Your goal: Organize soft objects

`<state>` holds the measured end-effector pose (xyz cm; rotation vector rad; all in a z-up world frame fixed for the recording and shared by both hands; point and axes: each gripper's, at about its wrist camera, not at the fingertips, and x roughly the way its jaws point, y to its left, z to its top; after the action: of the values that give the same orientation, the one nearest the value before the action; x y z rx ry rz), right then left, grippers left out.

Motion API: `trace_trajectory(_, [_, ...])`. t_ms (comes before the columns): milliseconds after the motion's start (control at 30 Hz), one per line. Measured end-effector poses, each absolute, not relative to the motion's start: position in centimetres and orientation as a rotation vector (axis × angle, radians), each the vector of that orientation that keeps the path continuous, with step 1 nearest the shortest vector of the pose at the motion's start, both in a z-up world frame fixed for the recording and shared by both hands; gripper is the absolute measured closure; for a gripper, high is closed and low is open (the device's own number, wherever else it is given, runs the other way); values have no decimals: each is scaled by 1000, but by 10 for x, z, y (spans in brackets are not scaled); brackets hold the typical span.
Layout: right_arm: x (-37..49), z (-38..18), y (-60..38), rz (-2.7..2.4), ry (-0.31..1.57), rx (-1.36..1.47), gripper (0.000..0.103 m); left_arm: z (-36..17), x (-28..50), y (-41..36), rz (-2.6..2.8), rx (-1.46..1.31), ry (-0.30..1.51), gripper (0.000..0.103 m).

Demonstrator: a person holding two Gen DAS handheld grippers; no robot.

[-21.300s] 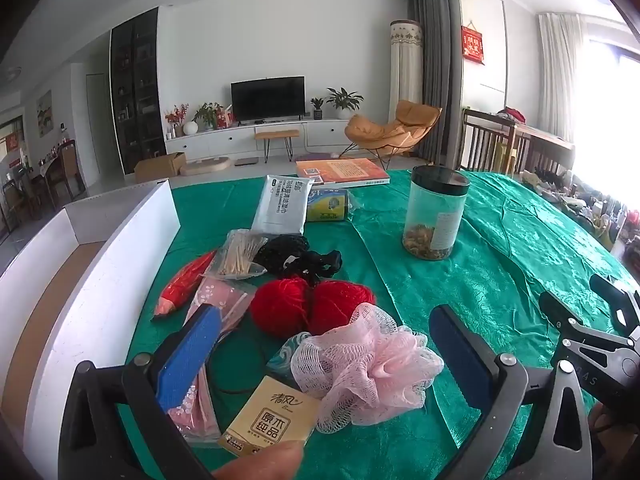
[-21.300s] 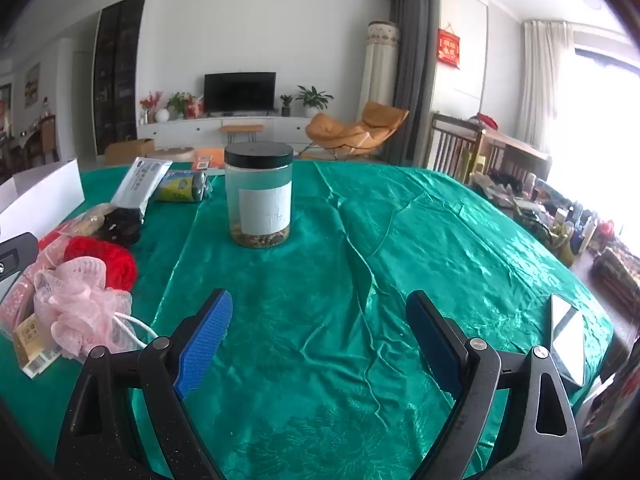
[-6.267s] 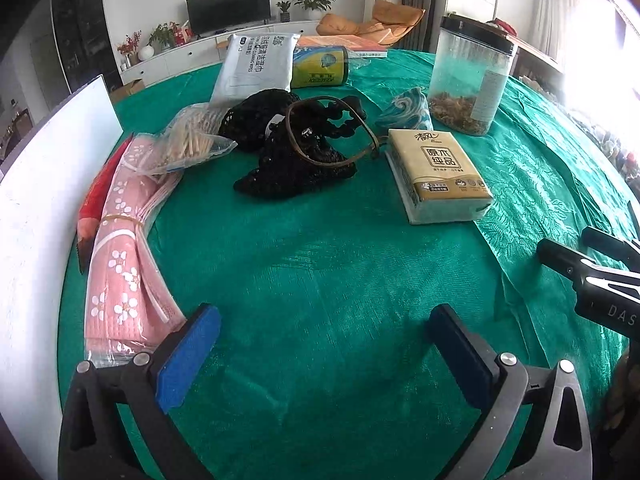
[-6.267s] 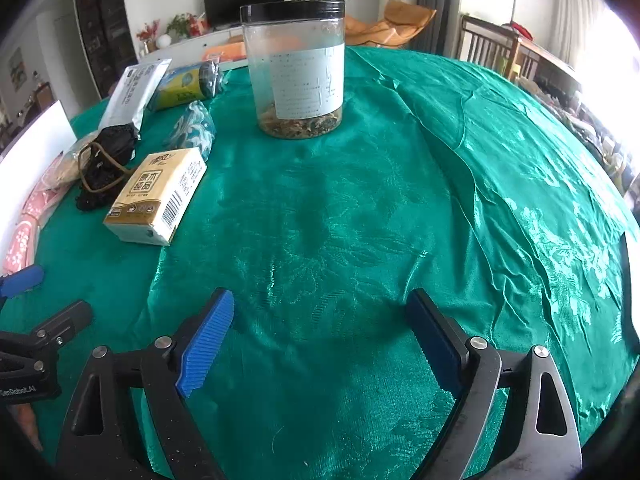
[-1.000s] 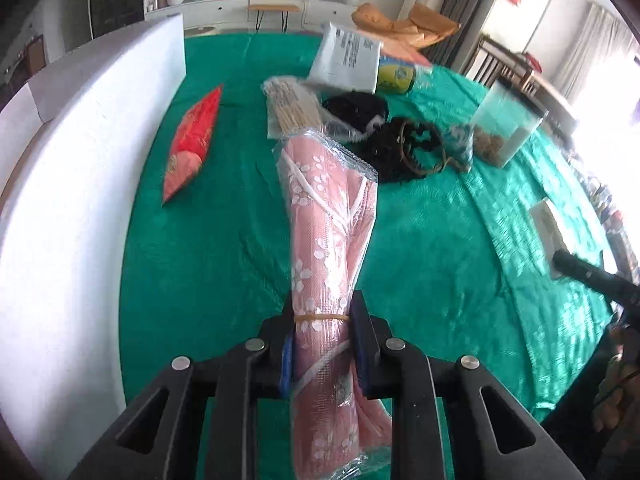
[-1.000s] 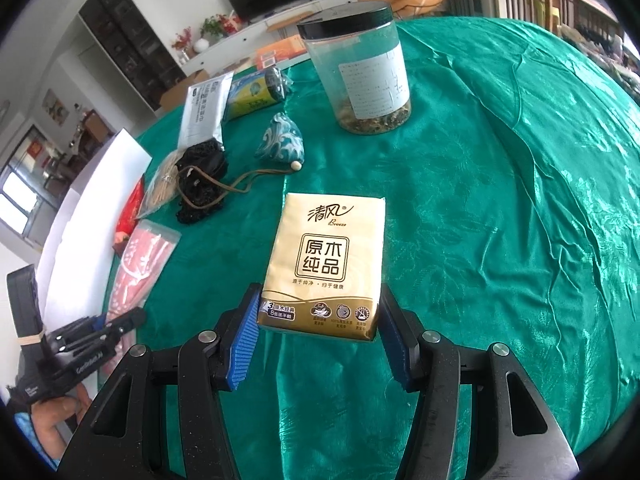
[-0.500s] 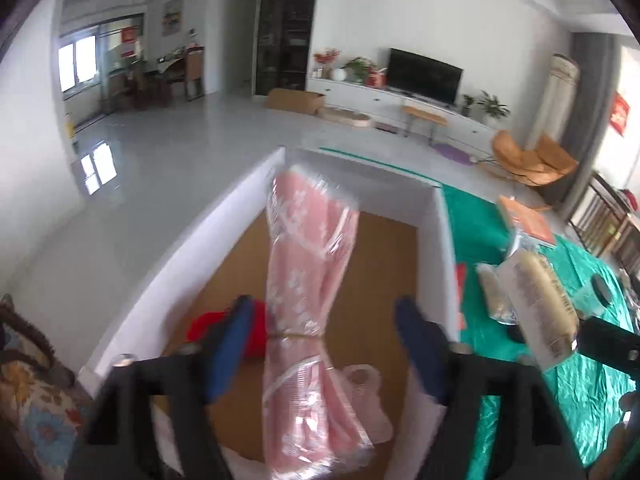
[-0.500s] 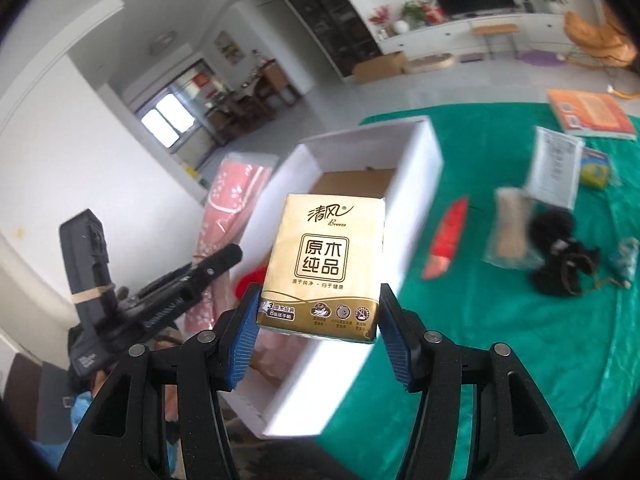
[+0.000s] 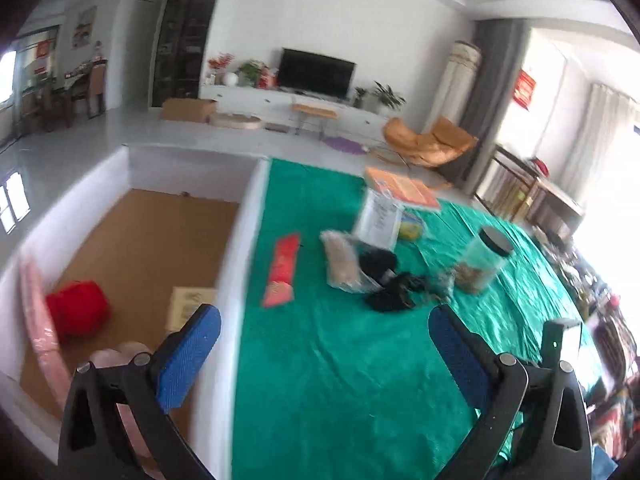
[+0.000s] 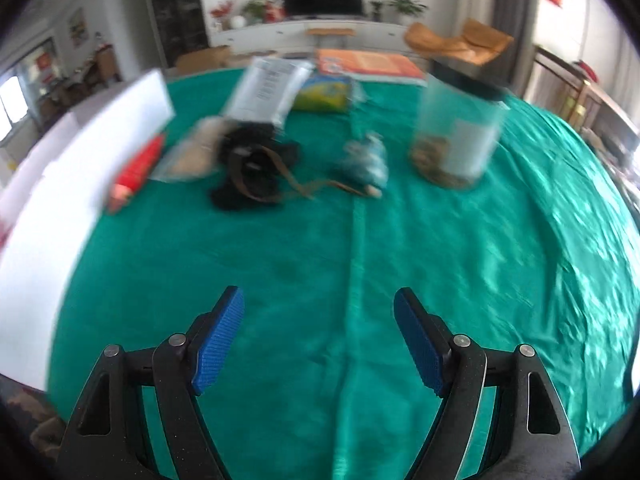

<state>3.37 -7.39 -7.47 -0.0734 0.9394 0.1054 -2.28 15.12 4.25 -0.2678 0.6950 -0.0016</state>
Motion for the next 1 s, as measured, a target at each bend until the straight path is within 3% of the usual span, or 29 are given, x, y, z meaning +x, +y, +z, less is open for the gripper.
trace_trajectory(167, [27,-86,-129,-36,904,-86,23,-23,22,73,-125,-152,849,0])
trace_trajectory(467, [23,-95,-140,1,875,-49,23,-96,63,70,-32,-110,976,0])
trace_trajectory(1000, [25,-98,-142,6,889,-22,15,-102,67,65,14,-13,946,0])
